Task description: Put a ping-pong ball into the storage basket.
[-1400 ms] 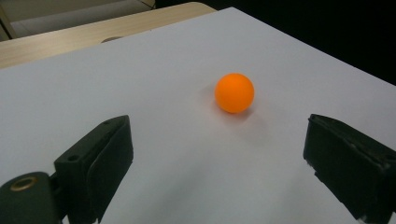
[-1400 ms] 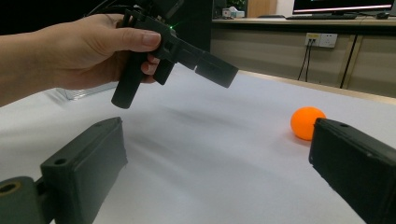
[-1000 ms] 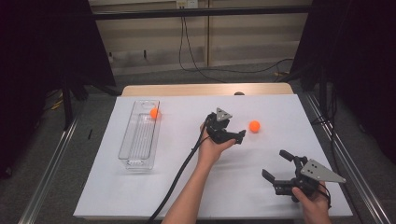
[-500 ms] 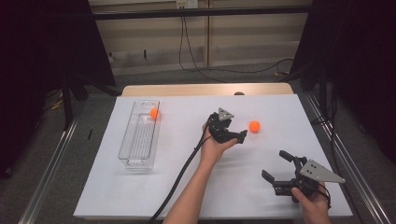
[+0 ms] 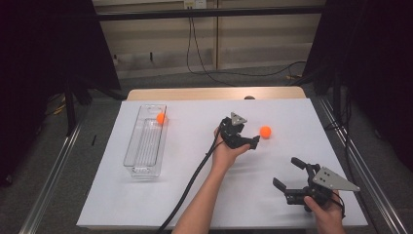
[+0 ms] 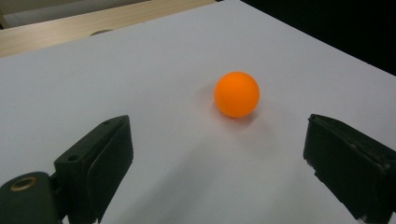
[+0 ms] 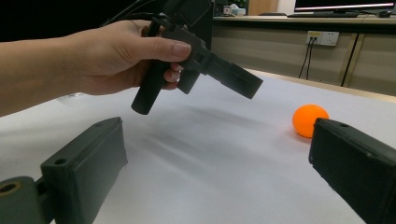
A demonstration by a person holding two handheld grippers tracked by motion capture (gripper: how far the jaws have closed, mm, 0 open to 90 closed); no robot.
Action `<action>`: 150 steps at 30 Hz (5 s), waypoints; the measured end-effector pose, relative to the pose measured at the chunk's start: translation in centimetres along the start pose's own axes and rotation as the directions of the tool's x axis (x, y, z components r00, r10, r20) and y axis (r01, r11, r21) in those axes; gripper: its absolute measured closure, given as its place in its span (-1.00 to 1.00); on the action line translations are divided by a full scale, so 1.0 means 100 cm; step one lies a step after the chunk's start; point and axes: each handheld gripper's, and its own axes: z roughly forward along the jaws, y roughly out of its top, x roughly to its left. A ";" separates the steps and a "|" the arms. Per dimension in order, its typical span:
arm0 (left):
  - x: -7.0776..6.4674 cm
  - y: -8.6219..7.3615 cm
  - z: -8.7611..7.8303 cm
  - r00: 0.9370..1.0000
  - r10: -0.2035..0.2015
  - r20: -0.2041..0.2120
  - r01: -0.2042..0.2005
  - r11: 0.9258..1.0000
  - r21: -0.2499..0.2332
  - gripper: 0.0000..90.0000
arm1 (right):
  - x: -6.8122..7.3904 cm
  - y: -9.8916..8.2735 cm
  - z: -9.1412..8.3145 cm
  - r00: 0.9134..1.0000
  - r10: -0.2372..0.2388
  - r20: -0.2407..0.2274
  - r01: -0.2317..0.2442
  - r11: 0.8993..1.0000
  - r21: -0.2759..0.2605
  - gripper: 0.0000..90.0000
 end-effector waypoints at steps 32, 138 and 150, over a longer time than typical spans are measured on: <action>-0.007 0.004 0.031 0.999 -0.039 0.012 0.040 0.999 -0.031 -0.80 | 0.000 0.000 -0.001 1.000 0.000 -0.003 0.000 1.000 -0.004 -0.92; -0.015 0.020 0.069 0.995 -0.058 0.077 0.049 0.992 0.113 0.13 | -0.001 0.000 0.000 1.000 0.006 -0.006 -0.006 1.000 -0.005 -0.92; -0.008 0.013 0.050 0.993 -0.078 0.087 0.068 0.991 0.114 0.13 | 0.000 0.000 0.000 1.000 0.002 -0.003 -0.002 1.000 -0.002 -0.92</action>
